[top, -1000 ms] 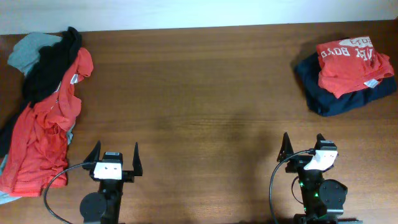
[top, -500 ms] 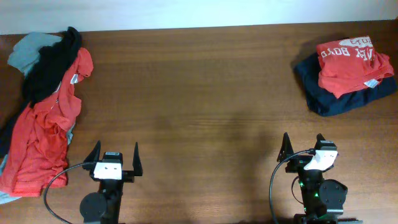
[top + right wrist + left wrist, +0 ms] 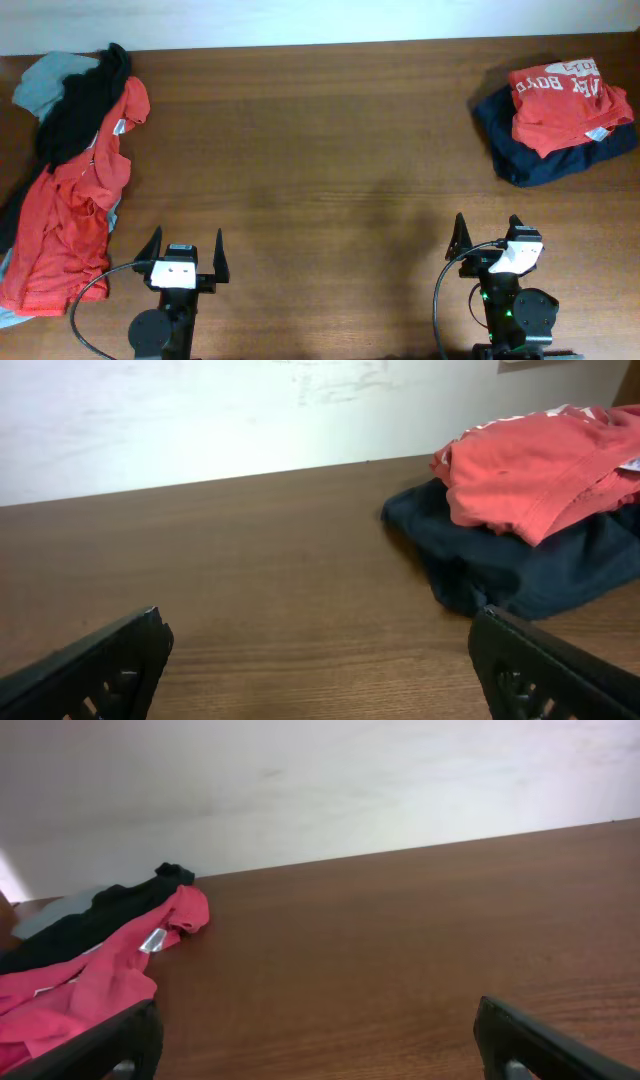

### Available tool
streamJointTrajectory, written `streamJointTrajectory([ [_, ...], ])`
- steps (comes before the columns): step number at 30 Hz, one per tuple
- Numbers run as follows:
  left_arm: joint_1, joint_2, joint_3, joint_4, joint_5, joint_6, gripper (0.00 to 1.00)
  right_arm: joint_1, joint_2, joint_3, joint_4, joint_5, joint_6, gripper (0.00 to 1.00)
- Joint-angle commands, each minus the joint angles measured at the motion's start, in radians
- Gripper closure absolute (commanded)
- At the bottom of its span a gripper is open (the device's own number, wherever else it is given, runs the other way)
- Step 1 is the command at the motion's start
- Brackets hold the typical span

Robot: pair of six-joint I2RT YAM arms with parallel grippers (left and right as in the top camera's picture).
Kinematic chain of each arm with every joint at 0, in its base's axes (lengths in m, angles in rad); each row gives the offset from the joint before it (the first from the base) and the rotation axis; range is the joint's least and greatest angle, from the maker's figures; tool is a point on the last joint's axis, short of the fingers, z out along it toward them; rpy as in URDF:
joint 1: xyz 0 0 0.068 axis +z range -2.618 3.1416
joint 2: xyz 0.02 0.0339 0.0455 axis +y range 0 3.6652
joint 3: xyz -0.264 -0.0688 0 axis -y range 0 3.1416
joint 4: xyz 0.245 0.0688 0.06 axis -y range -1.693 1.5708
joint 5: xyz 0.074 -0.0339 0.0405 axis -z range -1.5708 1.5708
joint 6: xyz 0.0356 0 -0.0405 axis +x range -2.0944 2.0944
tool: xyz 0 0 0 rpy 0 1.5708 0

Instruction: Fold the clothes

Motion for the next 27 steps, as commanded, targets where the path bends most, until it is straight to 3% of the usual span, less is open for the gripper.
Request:
streamJointTrajectory([
  [1, -0.003, -0.010, -0.004, -0.005, -0.006, 0.016, 0.01, -0.006, -0.010, -0.008, 0.000, 0.012, 0.000, 0.01],
  [27, -0.003, -0.010, -0.004, -0.005, -0.006, 0.016, 0.01, -0.006, -0.010, -0.008, 0.034, 0.027, 0.001, 0.01],
])
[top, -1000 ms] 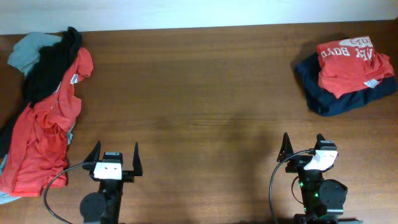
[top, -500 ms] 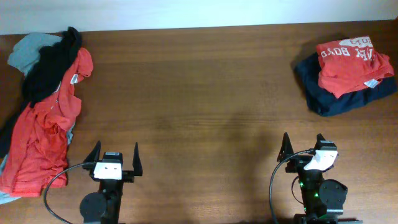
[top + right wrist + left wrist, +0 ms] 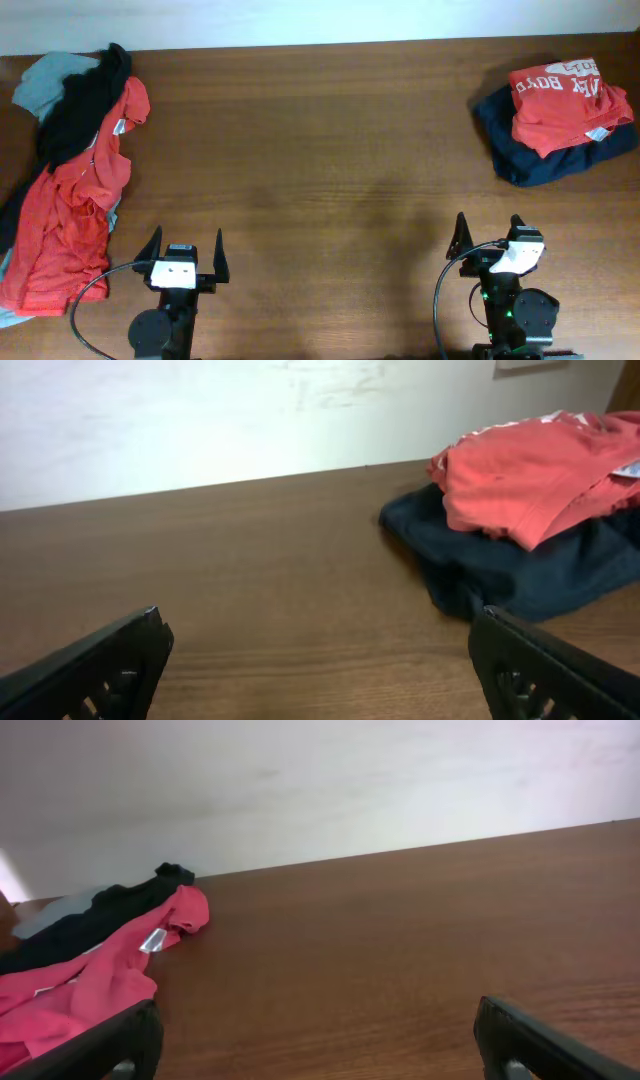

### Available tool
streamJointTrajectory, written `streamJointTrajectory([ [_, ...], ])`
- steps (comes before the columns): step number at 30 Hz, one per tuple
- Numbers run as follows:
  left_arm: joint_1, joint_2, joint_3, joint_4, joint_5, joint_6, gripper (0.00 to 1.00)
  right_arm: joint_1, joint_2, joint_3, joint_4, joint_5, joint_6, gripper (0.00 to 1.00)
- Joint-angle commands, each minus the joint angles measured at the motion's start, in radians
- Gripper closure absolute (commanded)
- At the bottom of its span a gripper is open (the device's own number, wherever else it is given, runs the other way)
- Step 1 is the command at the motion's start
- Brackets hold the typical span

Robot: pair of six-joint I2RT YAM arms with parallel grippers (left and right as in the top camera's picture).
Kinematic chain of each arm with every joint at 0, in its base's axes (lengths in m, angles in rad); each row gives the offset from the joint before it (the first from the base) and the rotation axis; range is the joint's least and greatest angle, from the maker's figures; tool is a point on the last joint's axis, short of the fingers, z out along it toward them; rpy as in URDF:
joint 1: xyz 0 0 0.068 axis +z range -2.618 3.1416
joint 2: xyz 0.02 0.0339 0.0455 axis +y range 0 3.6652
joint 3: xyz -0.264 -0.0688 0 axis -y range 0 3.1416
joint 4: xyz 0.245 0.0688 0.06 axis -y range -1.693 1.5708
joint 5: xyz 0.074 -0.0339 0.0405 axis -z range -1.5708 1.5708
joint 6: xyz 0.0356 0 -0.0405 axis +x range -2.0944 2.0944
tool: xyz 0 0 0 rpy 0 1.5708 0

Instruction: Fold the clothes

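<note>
A heap of unfolded clothes lies at the table's left edge: a red garment (image 3: 70, 210) (image 3: 90, 985), a black one (image 3: 80, 105) and a grey-blue one (image 3: 45, 80). At the far right, a folded red shirt (image 3: 560, 105) (image 3: 520, 470) rests on a folded navy garment (image 3: 540, 160) (image 3: 520, 570). My left gripper (image 3: 185, 252) (image 3: 320, 1040) stands open near the front edge, right of the heap, holding nothing. My right gripper (image 3: 487, 235) (image 3: 320, 670) is open too, in front of the folded stack.
The brown wooden table (image 3: 320, 150) stretches bare between the two piles. A pale wall (image 3: 320, 780) runs behind its far edge. Both arm bases and their cables sit at the front edge.
The right wrist view has shifted very slightly, with the folded stack a touch lower in its frame. Nothing else has moved; both grippers remain open.
</note>
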Motion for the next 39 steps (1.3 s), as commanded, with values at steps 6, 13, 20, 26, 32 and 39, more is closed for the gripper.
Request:
streamJointTrajectory([
  [6, -0.003, -0.010, -0.004, 0.018, -0.003, 0.016, 0.01, -0.006, -0.010, -0.008, 0.071, -0.092, 0.021, 0.02],
  [13, -0.004, -0.010, -0.003, 0.174, 0.110, 0.016, 0.01, -0.006, -0.010, 0.011, 0.074, -0.117, 0.031, 0.01],
  [20, -0.004, 0.052, 0.065, 0.201, 0.163, -0.053, 0.01, -0.006, 0.012, 0.082, 0.047, -0.133, 0.031, 0.02],
  [26, -0.004, 0.310, 0.332, 0.073, 0.224, -0.022, 0.01, -0.006, 0.144, 0.213, 0.034, -0.187, 0.031, 0.01],
  [32, -0.004, 0.662, 0.642, -0.057, 0.333, -0.002, 0.01, -0.006, 0.357, 0.397, 0.000, -0.256, 0.031, 0.02],
  [39, -0.004, 0.987, 0.870, -0.226, 0.517, -0.003, 0.01, -0.006, 0.675, 0.668, -0.246, -0.309, 0.030, 0.02],
])
